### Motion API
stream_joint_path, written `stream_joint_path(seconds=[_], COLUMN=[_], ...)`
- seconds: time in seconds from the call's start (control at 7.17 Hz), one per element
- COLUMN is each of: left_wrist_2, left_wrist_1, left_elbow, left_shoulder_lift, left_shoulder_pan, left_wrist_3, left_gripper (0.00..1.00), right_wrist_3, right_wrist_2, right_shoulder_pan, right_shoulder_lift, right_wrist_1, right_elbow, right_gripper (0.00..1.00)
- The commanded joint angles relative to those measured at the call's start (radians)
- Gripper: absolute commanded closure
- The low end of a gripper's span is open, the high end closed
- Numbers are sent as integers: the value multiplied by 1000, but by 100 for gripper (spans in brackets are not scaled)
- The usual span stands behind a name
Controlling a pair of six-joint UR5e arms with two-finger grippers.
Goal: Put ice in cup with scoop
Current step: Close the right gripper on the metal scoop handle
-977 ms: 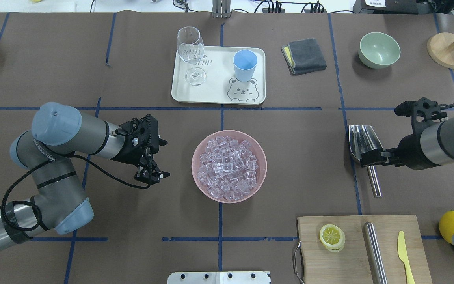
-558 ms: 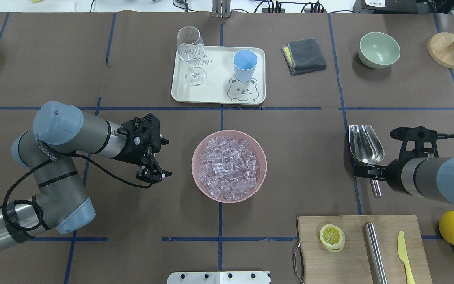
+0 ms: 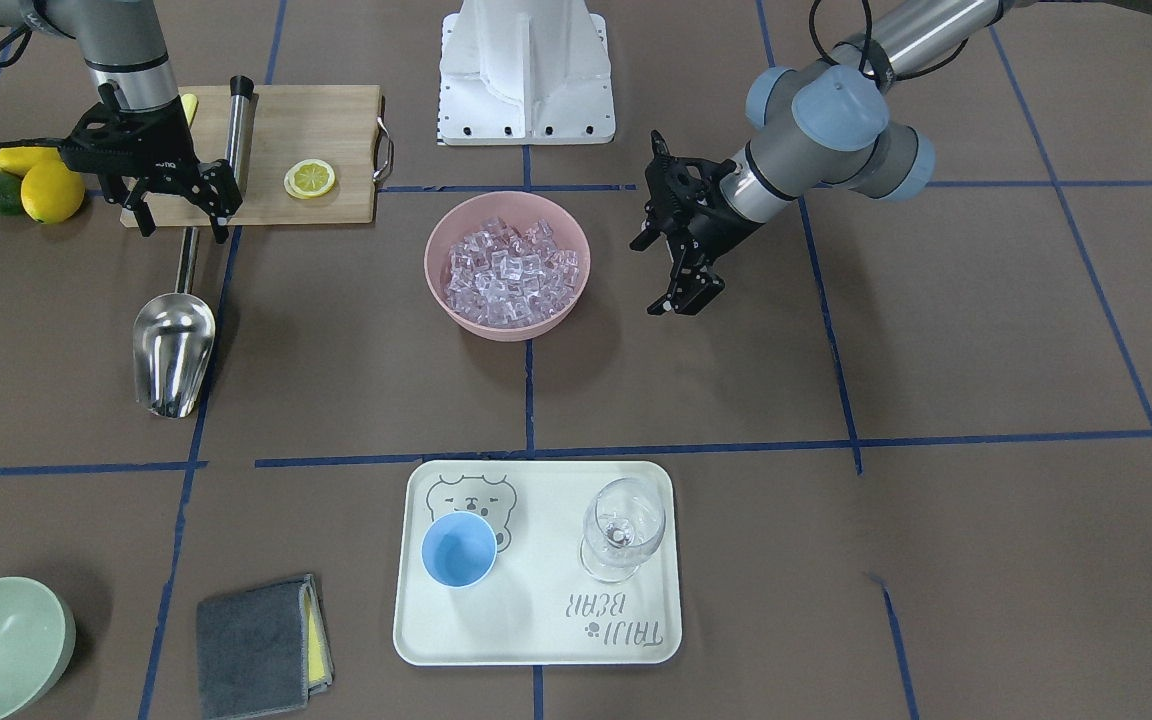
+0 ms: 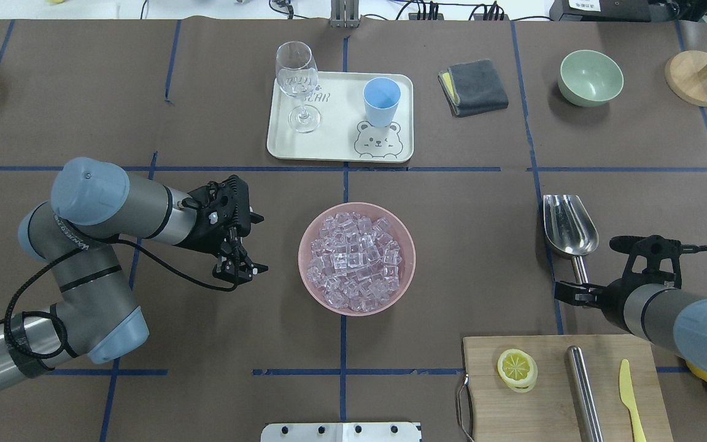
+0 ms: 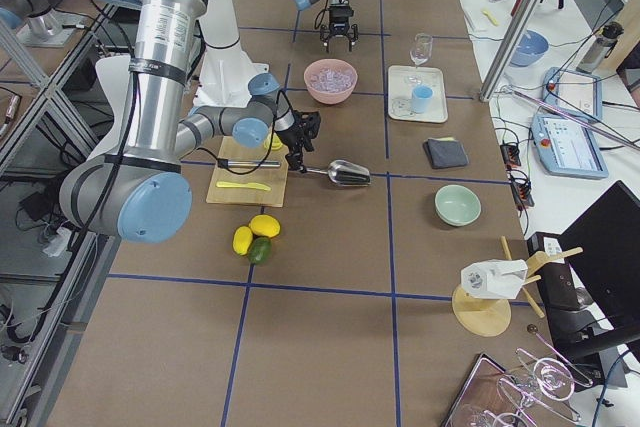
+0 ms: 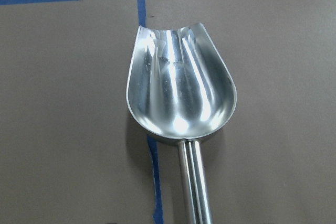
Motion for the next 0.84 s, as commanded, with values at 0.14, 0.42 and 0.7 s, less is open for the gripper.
stream_joint_path(seconds=[0.14,0.42,0.7], left_wrist_2=[0,0,0], left_wrist_1=[0,0,0], left_elbow=[-2,-4,-5], left_shoulder_lift=[0,2,2], left_shoulder_pan=[0,0,0], left_wrist_3=[0,2,2], left_gripper=[0,0,0], right_wrist_3=[4,-1,-7], right_wrist_2=[-1,1,-1], right_shoulder_pan=[-15,-18,-11], right_shoulder_lift=[-2,64,53], right_wrist_1=[64,56,56], right_elbow=[-38,-87,-94], right_gripper=[5,5,5])
